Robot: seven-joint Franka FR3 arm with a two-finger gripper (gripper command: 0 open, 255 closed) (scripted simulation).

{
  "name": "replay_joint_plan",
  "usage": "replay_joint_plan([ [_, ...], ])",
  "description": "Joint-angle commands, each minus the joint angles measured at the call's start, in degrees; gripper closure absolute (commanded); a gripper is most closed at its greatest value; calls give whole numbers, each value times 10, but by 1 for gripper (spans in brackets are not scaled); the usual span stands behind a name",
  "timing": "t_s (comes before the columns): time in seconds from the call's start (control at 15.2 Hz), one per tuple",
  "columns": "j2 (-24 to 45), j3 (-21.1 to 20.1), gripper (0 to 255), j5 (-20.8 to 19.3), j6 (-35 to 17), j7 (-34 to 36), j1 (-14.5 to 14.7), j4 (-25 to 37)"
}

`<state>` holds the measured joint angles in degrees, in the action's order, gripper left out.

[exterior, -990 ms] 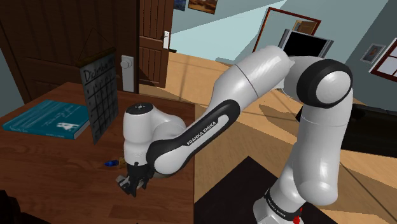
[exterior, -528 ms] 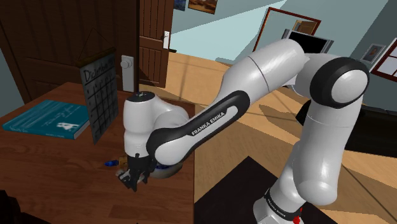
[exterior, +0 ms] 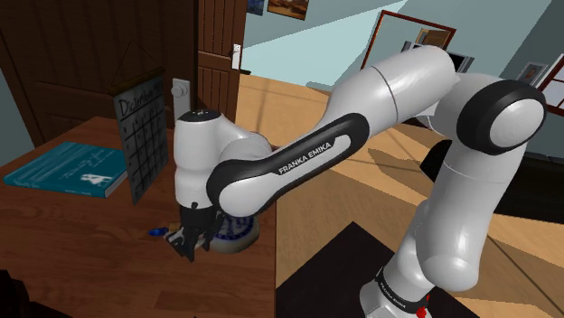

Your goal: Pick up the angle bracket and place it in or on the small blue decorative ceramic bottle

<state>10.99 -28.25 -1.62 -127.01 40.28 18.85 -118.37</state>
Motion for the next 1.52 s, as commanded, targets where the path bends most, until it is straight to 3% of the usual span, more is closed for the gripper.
replay_joint_plan([
  [0.0,-8,-1,255,5,15,-2,-1,8],
  [0.4,-31,-4,255,18,57,-9,-5,29],
  [1.06,-109,56,255,57,45,-168,-84,-61],
  [1.45,-89,57,255,50,7,-168,-85,-81],
])
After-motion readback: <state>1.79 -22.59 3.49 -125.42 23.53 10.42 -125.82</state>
